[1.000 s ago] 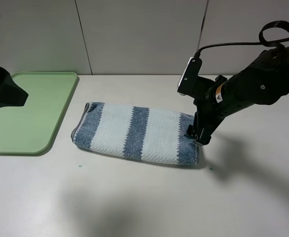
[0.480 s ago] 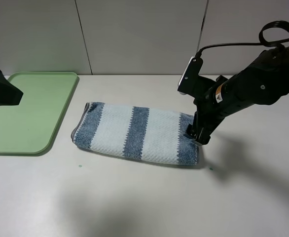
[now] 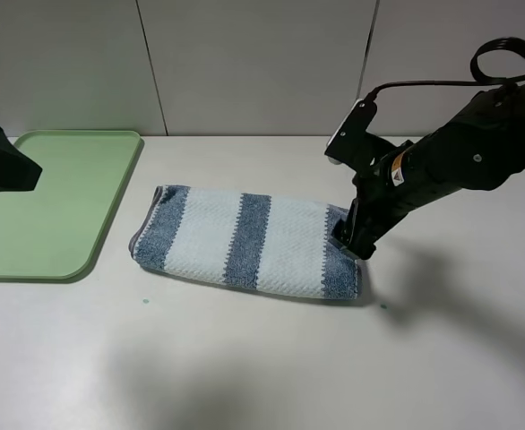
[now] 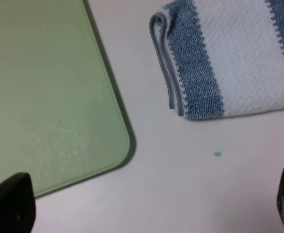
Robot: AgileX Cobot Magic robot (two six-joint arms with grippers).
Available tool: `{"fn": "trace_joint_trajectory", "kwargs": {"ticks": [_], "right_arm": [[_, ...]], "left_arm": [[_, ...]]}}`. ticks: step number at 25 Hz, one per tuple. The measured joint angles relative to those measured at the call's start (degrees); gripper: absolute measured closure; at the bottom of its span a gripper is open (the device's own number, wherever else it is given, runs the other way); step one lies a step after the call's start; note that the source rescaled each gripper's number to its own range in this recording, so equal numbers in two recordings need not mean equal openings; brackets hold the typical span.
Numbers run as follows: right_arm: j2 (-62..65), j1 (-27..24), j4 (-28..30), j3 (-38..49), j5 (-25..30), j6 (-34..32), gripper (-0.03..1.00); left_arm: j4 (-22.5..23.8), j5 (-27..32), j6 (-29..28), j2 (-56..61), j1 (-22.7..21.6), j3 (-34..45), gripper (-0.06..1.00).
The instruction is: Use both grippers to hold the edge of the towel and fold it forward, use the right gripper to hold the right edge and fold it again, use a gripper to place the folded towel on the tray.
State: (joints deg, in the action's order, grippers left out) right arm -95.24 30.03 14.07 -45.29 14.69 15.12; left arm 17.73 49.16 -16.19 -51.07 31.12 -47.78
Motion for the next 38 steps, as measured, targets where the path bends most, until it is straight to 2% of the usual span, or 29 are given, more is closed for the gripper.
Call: {"fn": "trace_joint_trajectory", "kwargs": {"ticks": [3,6,10,20,38], "right_arm": [[0.0,-0.3,-3.0,0.0,0.4,-8.7,-0.03],[0.0,-1.5,-11.1,0.0,0.9,-16.6,-0.03],[0.0,-3.0,-18.2,0.0,1.8,-22.5,-0.03],[-0.7,-6.0,-27.3,0.0,1.7,-24.0,-0.03],[-12.7,-6.2,-31.7,-0.1,-2.8,-22.9,-0.03]], "left_arm": [[0.0,0.0,0.0,0.0,0.0,0.0,-0.05],[0.0,0.0,0.0,0.0,0.0,0.0,-0.05],[0.1,0.0,0.0,0.0,0.0,0.0,-0.05],[0.1,0.0,0.0,0.0,0.0,0.0,-0.05],[0.2,0.0,0.0,0.0,0.0,0.0,-0.05]]}}
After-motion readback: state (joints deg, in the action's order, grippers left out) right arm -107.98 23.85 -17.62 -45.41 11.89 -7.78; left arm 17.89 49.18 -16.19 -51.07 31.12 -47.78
